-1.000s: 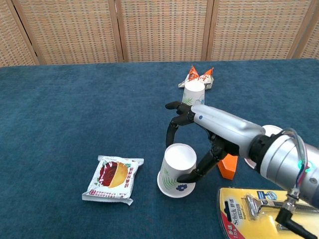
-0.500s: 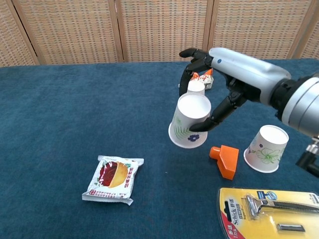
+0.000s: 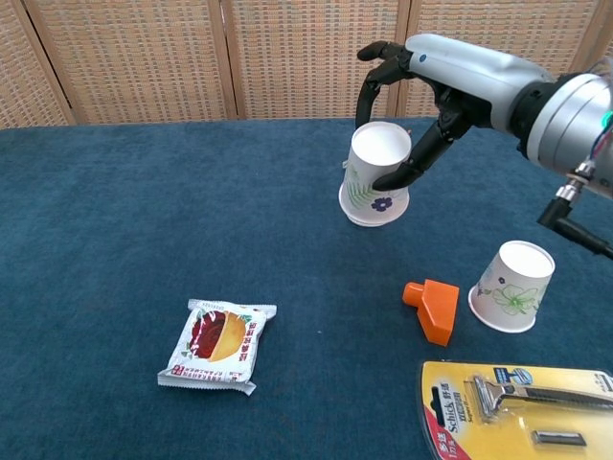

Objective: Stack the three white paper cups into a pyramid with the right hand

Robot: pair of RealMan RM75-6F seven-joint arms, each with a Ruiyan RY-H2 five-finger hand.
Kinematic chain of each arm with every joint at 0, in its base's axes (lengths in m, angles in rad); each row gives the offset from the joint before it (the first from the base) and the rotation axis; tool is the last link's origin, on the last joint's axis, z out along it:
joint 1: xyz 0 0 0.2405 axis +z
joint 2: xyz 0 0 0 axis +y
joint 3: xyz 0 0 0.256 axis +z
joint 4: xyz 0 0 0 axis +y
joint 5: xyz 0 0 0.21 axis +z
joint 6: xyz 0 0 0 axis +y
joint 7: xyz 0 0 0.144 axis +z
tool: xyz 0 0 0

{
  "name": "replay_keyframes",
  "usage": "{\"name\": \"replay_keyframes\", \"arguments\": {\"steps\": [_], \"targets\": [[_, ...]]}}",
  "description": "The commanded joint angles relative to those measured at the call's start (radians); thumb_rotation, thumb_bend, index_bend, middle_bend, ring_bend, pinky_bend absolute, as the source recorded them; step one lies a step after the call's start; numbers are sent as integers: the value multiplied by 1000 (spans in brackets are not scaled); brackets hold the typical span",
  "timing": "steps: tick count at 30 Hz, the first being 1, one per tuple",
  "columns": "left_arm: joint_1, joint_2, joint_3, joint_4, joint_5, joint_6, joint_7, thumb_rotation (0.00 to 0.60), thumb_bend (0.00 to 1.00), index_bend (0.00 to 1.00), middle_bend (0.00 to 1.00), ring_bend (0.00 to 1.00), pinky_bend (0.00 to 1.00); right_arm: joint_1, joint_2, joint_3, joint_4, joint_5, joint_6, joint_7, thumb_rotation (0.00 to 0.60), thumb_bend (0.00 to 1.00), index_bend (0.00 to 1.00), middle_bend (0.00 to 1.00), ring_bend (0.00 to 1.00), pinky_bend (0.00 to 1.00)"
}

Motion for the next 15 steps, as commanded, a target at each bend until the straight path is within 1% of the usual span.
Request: {"name": "replay_keyframes", "arguments": {"steps": [1,6,9,15], "targets": [[-1,-2,-2,1,-6,-3,4,600,196,0,0,0,0,26,-4,18,34,25,-18,-4,600,12,522,18,0,0],[-4,-7,-5,4,-15,-9,14,600,195,0,0,0,0,70,-14,41,115,72,-57,5,600,12,522,18,0,0],[-6,-10,-9,7,-26,-14,21,600,196,0,0,0,0,94,-21,57,185,104,-81,20,600,12,522,19,0,0],[-6,-16,-12,11,-29,-12,29,600,195,0,0,0,0,120,-24,65,283,139,-113,42,600,12,522,19,0,0]]}}
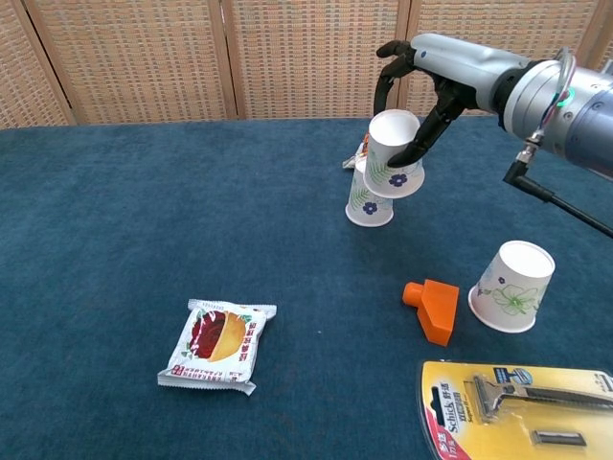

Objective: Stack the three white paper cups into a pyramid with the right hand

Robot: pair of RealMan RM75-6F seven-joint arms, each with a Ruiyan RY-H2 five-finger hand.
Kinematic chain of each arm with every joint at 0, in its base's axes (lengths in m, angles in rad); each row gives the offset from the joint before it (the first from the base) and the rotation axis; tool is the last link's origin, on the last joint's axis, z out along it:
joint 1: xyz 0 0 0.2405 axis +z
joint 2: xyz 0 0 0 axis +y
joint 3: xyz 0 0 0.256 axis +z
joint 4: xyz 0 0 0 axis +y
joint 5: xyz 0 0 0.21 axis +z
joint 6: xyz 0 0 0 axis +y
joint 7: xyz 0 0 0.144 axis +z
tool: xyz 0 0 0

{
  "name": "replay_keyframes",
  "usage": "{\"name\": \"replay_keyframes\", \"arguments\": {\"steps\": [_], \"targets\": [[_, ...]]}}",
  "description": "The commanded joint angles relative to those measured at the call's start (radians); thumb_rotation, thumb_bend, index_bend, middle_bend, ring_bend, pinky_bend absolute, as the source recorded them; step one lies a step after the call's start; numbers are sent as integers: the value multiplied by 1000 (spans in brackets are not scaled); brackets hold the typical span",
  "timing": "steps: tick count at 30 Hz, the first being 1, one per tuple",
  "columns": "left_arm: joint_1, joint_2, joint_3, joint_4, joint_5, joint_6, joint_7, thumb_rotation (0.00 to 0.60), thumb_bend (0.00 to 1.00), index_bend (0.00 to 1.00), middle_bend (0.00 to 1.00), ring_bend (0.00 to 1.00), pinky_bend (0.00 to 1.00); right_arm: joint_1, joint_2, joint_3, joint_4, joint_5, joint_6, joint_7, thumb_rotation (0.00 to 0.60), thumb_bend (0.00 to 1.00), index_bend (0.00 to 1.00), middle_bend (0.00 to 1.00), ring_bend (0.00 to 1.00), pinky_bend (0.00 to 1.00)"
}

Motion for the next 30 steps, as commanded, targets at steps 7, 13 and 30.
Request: {"name": "replay_keyframes", "arguments": {"steps": [7,13,30], "targets": [[-5,-9,0,5,-6,-10,15,600,196,0,0,0,0,21,4,7,155,71,-58,63,600,12,522,19,0,0],[-11,-15,3,7,-9,-24,26,600,195,0,0,0,0,17,2,-6,209,93,-72,94,600,13,522,19,0,0],[-18,-22,11,8,-1,-34,40,600,195,0,0,0,0,38,-92,22,319,221,-103,187,600,12,522,18,0,0]]}}
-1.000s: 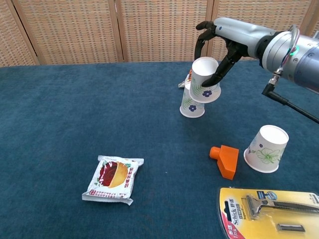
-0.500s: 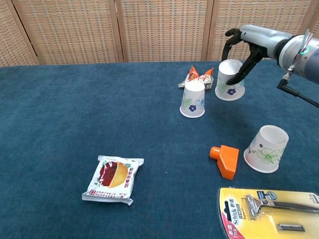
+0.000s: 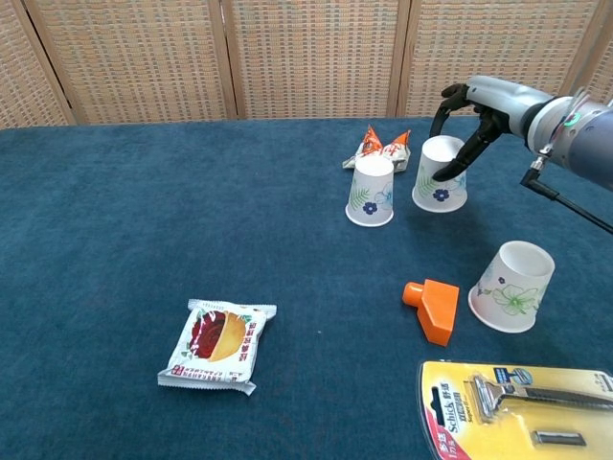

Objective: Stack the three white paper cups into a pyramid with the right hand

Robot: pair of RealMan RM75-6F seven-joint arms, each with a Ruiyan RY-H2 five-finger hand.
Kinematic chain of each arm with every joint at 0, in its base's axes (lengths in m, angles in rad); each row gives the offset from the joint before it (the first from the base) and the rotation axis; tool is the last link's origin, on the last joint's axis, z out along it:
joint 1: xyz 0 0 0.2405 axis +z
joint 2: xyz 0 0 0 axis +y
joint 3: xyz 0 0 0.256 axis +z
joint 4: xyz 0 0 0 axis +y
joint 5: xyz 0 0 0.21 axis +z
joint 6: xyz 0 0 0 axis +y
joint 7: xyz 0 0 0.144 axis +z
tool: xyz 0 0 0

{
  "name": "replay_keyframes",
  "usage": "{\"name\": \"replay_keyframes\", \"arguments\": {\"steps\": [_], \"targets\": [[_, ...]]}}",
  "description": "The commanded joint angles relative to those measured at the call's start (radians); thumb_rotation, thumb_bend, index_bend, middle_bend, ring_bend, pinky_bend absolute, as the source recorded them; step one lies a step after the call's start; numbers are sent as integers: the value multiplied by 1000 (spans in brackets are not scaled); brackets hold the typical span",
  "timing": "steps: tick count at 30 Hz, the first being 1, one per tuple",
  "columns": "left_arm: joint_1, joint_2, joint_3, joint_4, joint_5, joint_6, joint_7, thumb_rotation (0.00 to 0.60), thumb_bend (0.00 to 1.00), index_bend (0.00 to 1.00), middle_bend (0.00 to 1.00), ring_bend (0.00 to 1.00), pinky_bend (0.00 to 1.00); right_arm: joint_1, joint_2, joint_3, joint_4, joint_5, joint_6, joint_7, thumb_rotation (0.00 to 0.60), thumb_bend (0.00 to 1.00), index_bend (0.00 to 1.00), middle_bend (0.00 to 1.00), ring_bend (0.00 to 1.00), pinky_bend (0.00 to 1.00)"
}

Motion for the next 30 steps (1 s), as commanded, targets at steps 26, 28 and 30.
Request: {"name": "replay_keyframes", "arguments": {"steps": [26,28,30], "targets": [[-11,-8,-1,8,-22,-25,9,600,195,0,0,0,0,47,-129,15,195,21,-46,83,600,12,485,3,0,0],[-13,-9,3,8,-16,-27,10,600,195,0,0,0,0,46,-132,8,199,15,-57,87,600,13,366,0,0,0],[-13,-10,6,6,-10,-27,11,600,195,0,0,0,0,46,-135,3,203,6,-57,89,600,13,207,0,0,0]]}}
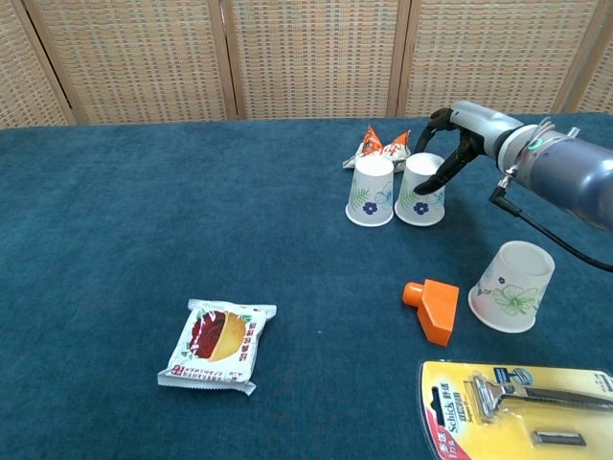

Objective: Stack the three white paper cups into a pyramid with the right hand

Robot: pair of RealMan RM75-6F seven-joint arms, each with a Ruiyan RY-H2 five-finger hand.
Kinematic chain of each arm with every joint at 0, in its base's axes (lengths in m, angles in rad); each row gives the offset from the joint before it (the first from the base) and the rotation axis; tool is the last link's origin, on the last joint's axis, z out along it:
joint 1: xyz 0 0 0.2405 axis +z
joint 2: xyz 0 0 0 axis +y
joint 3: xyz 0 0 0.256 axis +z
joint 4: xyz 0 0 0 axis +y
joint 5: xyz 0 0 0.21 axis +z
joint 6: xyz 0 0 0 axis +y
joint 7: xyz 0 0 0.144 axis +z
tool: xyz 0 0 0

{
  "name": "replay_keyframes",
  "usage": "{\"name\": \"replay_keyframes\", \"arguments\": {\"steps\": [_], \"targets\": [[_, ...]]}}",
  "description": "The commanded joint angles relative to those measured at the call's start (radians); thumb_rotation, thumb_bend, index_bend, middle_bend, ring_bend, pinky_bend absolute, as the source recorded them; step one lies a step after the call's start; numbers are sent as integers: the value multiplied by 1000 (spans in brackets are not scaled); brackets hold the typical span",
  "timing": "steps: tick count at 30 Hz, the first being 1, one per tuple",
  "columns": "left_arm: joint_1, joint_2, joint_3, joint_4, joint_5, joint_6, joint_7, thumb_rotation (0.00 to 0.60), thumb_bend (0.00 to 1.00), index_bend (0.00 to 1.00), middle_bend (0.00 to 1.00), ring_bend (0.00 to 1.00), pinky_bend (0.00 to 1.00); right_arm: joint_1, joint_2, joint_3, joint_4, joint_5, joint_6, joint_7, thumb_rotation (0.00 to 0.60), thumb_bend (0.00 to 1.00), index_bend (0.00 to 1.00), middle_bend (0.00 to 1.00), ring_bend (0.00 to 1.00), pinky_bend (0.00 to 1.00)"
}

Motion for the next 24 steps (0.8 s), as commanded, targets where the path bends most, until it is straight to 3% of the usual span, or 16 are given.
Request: {"name": "replay_keyframes", "arguments": {"steps": [1,5,12,24], "targets": [[-1,-2,4,-1,6,0,1,600,196,0,0,0,0,-1,-6,-5,5,-12,4,4,600,13,173,0,0,0],[0,-1,5,-3,8,3,-1,600,195,0,0,0,0,-6,-7,-2,-1,-24,18,14,600,12,88,0,0,0],[1,4,4,1,7,6,-15,600,195,0,0,0,0,-38,52,-19,-89,-48,76,-38,600,12,87,0,0,0],[2,7,8,1,14,7,-27,600,195,0,0,0,0,-170,317,-44,-510,-61,238,-160,600,12,87,0,0,0]]}}
